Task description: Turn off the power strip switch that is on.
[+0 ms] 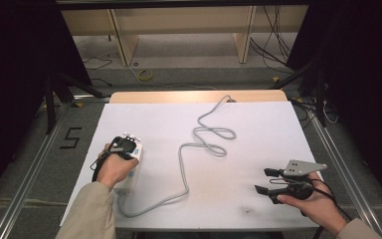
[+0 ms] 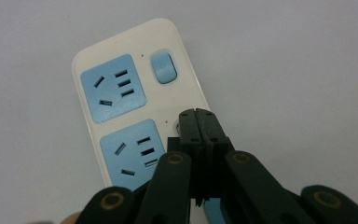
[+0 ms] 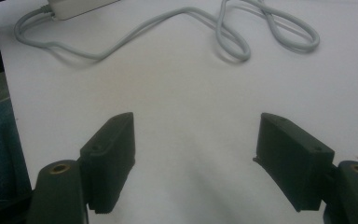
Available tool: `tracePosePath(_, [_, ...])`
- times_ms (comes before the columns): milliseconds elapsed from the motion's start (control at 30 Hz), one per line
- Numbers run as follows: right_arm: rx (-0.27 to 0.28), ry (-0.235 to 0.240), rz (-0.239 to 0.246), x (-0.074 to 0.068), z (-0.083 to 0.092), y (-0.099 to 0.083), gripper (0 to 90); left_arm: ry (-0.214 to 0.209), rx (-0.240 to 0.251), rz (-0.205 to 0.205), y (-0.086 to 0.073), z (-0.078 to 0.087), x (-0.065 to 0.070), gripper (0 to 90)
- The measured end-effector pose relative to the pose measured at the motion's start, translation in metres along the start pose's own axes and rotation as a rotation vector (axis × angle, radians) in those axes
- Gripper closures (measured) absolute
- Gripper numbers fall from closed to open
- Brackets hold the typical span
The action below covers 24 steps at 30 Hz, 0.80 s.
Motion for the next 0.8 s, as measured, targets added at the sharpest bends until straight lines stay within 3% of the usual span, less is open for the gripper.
tracePosePath(800, [0.002, 0.0, 0.003, 0.0008, 0.0, 0.0006, 28.7, -0.006, 0.012, 0.014, -0.0002, 0.0004, -0.0005, 90.0])
Point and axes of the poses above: each handheld gripper's, and its own axes: z roughly backward along the jaws, y roughly out of its top, x roughly to its right, the point moved 7 cm from there along -z, roughly forward along the jaws, and after that the axes turned 12 degrees about -z, right-handed, at the moved point
